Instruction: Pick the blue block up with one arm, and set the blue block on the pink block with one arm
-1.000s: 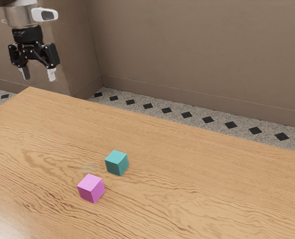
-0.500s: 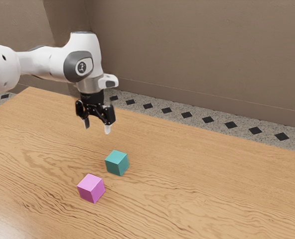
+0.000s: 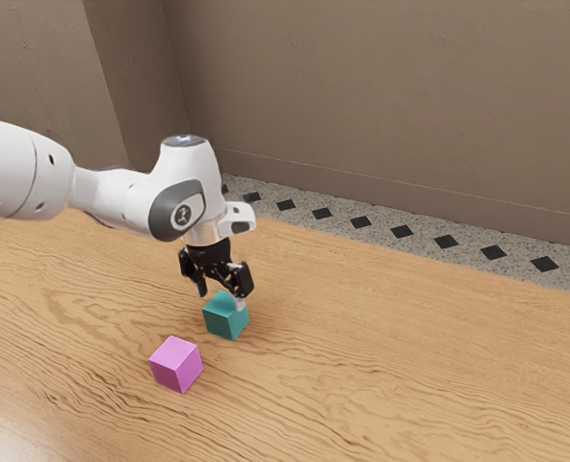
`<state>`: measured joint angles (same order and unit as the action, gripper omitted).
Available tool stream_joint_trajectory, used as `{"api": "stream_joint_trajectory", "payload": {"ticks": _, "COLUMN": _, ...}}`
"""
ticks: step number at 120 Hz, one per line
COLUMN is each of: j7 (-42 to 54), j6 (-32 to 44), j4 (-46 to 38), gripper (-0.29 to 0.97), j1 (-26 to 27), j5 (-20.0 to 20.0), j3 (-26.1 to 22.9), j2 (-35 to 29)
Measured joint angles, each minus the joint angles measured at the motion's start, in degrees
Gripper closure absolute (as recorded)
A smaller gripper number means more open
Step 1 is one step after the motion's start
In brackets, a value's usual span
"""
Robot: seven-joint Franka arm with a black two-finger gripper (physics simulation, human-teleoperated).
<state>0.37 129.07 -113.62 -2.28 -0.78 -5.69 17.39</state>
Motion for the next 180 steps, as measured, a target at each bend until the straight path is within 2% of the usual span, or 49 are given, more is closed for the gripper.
{"api": "stream_joint_trajectory", "payload": {"ticks": 50, "j7": -0.35, "j6": 4.28, "j4": -1.36, "gripper": 0.00, "j1": -0.10, "j5": 0.01, "j3": 0.37, "j2": 3.36}}
{"api": "stream_joint_trajectory", "payload": {"ticks": 93, "j7": -0.68, "j6": 5.48, "j4": 0.54, "gripper": 0.27, "j1": -0.09, "j5": 0.01, "j3": 0.63, "j2": 5.73}}
{"api": "stream_joint_trajectory", "payload": {"ticks": 120, "j7": -1.30, "j6": 5.36, "j4": 0.56, "gripper": 0.31, "j1": -0.02, "j5": 0.40, "j3": 0.85, "j2": 5.68}}
{"api": "stream_joint_trajectory", "payload": {"ticks": 127, "j7": -1.43, "j6": 5.38, "j4": 0.53, "gripper": 0.31, "j1": -0.01, "j5": 1.67, "j3": 1.06, "j2": 5.35}}
{"api": "stream_joint_trajectory", "payload": {"ticks": 144, "j7": -1.74, "j6": 3.87, "j4": -0.70, "gripper": 0.31, "j1": 0.07, "j5": 3.68, "j3": 1.14, "j2": -1.58}}
{"api": "stream_joint_trajectory", "payload": {"ticks": 163, "j7": -2.56, "j6": 2.83, "j4": -11.78, "gripper": 0.30, "j1": 0.08, "j5": 4.32, "j3": 0.87, "j2": -15.07}}
{"api": "stream_joint_trajectory", "payload": {"ticks": 180, "j7": -3.73, "j6": 2.50, "j4": -18.70, "gripper": 0.31, "j1": 0.39, "j5": 4.36, "j3": 0.64, "j2": -20.46}}
